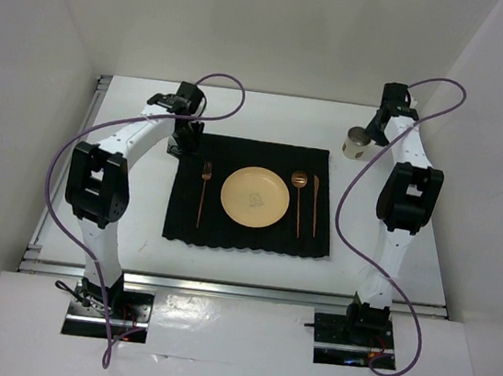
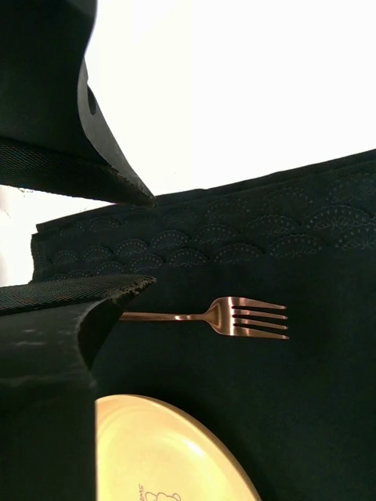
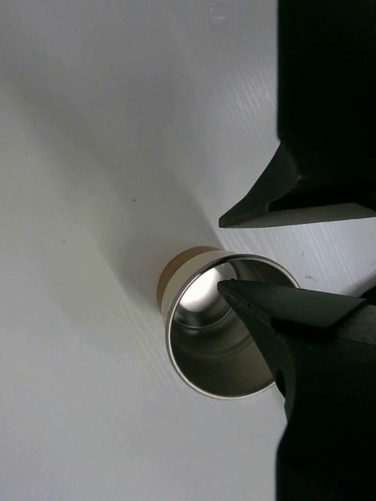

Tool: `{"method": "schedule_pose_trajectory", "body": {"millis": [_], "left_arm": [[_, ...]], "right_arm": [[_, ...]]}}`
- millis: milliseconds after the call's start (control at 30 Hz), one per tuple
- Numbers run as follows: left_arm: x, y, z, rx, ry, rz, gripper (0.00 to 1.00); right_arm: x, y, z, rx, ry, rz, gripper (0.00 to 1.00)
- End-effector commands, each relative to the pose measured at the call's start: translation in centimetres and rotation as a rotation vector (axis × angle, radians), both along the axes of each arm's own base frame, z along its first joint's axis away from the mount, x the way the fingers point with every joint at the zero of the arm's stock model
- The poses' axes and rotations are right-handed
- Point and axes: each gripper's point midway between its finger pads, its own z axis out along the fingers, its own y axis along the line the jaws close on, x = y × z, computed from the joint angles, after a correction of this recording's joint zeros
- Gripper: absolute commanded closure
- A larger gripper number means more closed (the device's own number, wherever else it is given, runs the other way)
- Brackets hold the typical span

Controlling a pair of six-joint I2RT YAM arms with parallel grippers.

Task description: Set the dinner table for one person

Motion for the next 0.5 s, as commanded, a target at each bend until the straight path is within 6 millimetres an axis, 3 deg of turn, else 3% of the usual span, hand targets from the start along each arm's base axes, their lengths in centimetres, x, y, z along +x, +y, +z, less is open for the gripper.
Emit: {"method": "schedule_pose_trajectory", "body": {"millis": [0,67,167,200,267,333,400,467], "left_arm": [[0.0,0.2,1.8,-0.010,-0.049,-0.010,0.52],[0.1,0.3,1.8,-0.002,-0.051,-0.006,0.52],[0.1,0.3,2.2,-0.004,-0.060,-0.006,0.52],[0.0,0.1,2.2,-0.015,-0.057,-0.011,0.52],[0.2,-0.1,2.5,-0.025,-0.064,-0.015,0.52],[0.2,-0.1,2.5,-0.025,-0.064,-0.015,0.52],[0.2,-0.1,2.5,-0.025,-0.064,-0.015,0.52],[0.2,-0.1,2.5,-0.022,-0.064,-0.023,0.52]], "right_arm": [[0.1,-0.4,-1.0,-0.006,0.006,0.004,0.61],[-0.5,-0.3,-1.9,-0.004,0.032,0.004,0.63],[-0.3,-0.5,-1.8,-0.017,0.027,0.005,0.71],[-0.3,-0.6,-1.8,-0.023,0.030,0.013,0.81],[-0.1,-0.4,-1.7,-0.022,0.020,0.027,0.89],[-0.1,-0.6,-0.7,-0.030,0.008,0.021,1.00],[0.0,-1.1,1.0,-0.058,-0.012,0.011,1.00],[-0.2,0.2,3.0,-0.095,-0.025,0.051,1.00]]}}
